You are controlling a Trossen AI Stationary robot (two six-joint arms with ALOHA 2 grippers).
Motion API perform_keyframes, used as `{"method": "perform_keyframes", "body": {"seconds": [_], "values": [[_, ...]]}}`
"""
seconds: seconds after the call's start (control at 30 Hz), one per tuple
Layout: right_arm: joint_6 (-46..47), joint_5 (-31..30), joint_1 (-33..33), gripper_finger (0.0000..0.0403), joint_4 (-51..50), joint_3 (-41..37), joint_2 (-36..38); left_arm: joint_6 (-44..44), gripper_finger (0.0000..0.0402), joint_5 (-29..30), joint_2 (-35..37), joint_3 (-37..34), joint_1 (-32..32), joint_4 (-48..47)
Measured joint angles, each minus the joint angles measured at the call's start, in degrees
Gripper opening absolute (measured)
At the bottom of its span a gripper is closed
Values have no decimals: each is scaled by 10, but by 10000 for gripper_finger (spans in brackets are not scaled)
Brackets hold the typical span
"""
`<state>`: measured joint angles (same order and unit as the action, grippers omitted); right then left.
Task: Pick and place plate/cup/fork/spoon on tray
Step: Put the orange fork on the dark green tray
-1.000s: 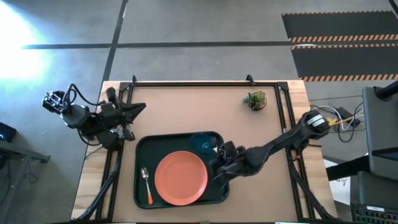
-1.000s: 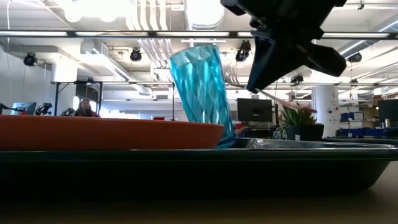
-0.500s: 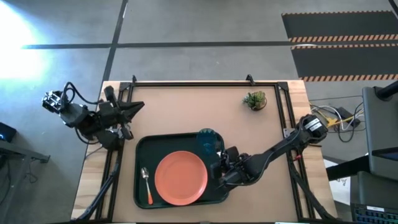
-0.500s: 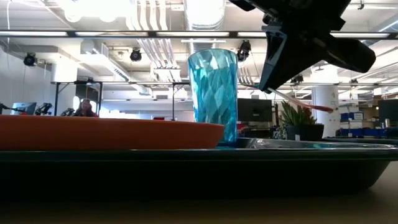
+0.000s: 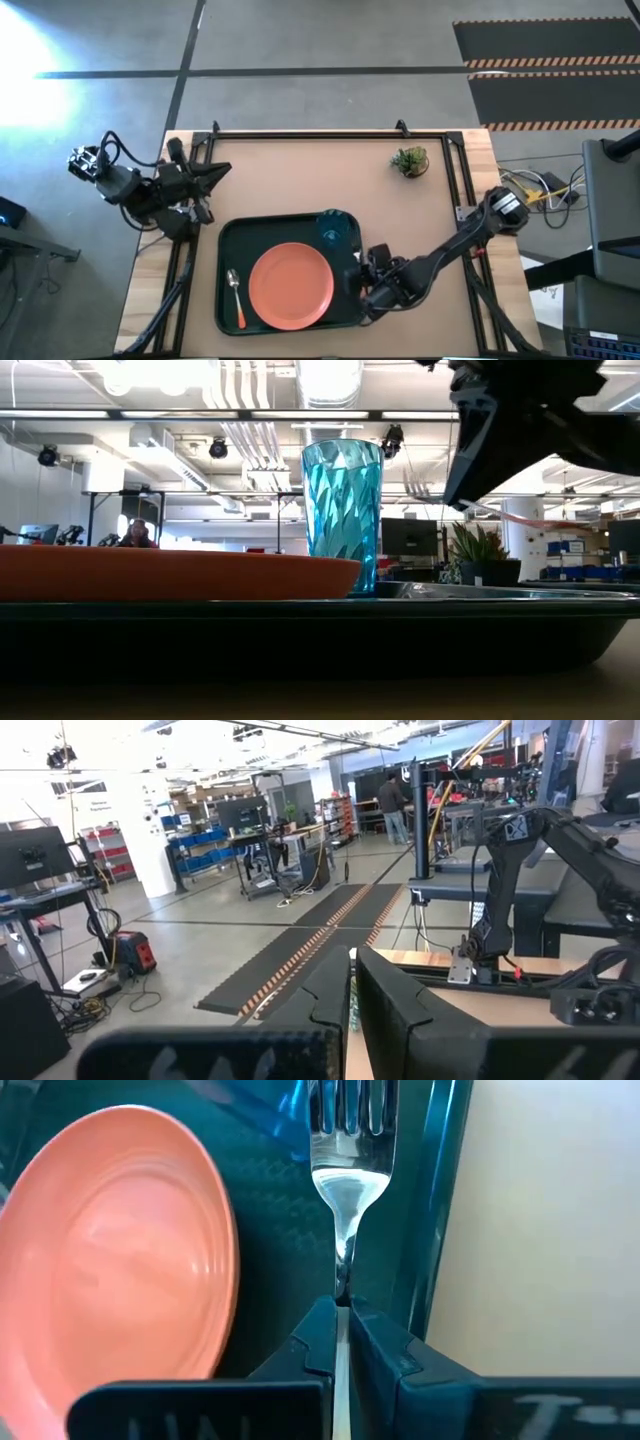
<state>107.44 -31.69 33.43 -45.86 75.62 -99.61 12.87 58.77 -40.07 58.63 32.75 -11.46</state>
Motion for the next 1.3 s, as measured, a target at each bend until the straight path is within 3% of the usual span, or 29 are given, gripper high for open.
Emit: {"method": "perform_keyframes", "body": {"seconds": [0.2,0.43,1.3], "values": [[21,-32,12,9,42,0,-8,1,4,0,0,0,0,0],[15,-13,13,9,118,0,-51,1,4,0,0,0,0,0],[5,37,-8,9,119,-5,-83,1,4,0,2,0,0,0]]}}
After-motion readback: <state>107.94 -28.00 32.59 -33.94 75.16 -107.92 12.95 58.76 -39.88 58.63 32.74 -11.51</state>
